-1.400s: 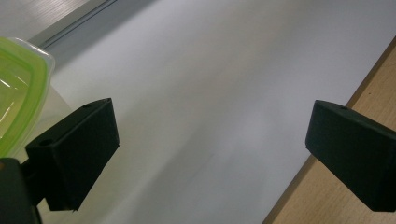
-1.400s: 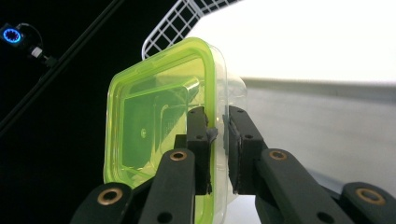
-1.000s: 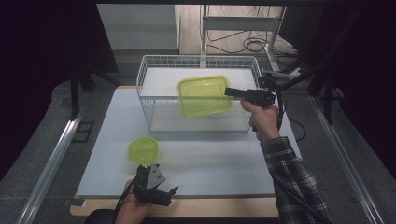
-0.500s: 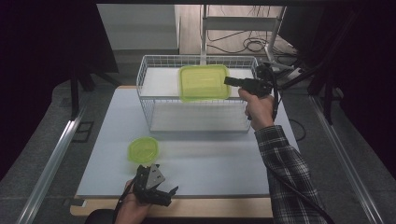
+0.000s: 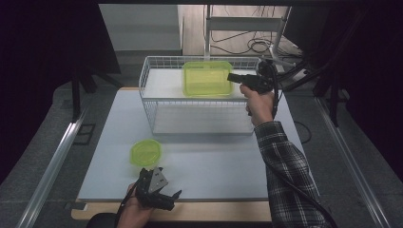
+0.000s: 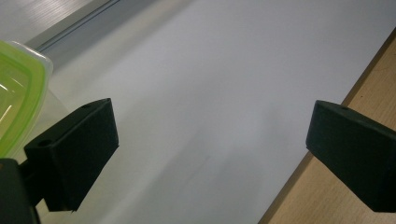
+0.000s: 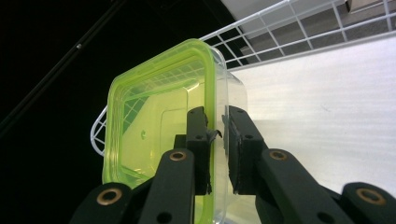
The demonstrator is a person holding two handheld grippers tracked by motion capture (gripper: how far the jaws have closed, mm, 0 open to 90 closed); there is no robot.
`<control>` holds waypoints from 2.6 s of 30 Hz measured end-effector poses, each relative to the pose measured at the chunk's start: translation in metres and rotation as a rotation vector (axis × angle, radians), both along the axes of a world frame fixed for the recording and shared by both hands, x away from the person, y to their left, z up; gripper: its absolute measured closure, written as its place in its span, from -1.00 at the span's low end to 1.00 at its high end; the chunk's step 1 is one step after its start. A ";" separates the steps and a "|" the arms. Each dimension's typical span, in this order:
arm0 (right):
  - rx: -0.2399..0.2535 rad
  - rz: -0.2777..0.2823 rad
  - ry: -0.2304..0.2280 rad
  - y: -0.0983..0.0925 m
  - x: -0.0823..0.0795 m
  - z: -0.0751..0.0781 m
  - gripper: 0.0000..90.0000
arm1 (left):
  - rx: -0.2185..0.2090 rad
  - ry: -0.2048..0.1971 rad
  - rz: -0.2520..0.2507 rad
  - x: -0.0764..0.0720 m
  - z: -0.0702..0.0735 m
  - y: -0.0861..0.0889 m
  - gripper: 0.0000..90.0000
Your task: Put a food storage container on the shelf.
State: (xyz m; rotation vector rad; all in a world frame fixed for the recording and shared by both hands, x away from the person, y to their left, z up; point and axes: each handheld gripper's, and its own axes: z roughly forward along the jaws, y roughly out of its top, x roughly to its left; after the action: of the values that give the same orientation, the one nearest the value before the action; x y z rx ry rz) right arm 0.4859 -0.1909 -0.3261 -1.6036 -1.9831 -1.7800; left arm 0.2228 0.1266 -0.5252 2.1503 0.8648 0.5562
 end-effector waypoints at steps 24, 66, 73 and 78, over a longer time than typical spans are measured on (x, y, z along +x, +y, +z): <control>-0.232 -0.039 -0.092 0.019 0.011 -0.001 0.32 | 0.008 0.003 -0.010 0.000 -0.001 -0.001 -0.95; -0.380 0.123 -0.281 0.010 -0.056 -0.002 -0.61 | -0.066 0.021 0.044 0.002 0.001 0.005 -0.94; -0.410 0.161 -0.309 0.010 -0.074 -0.010 -0.69 | -0.058 0.027 0.039 0.003 0.001 0.005 -0.94; -0.428 0.200 -0.325 0.010 -0.090 -0.019 -0.76 | -0.055 0.047 0.041 0.004 0.001 0.005 -0.95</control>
State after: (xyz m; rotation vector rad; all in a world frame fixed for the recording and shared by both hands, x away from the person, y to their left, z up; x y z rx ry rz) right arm 0.3962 -0.1811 -0.3450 -1.1865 -2.7143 -1.7124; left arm 0.2268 0.1312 -0.5246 2.1071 0.9411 0.4983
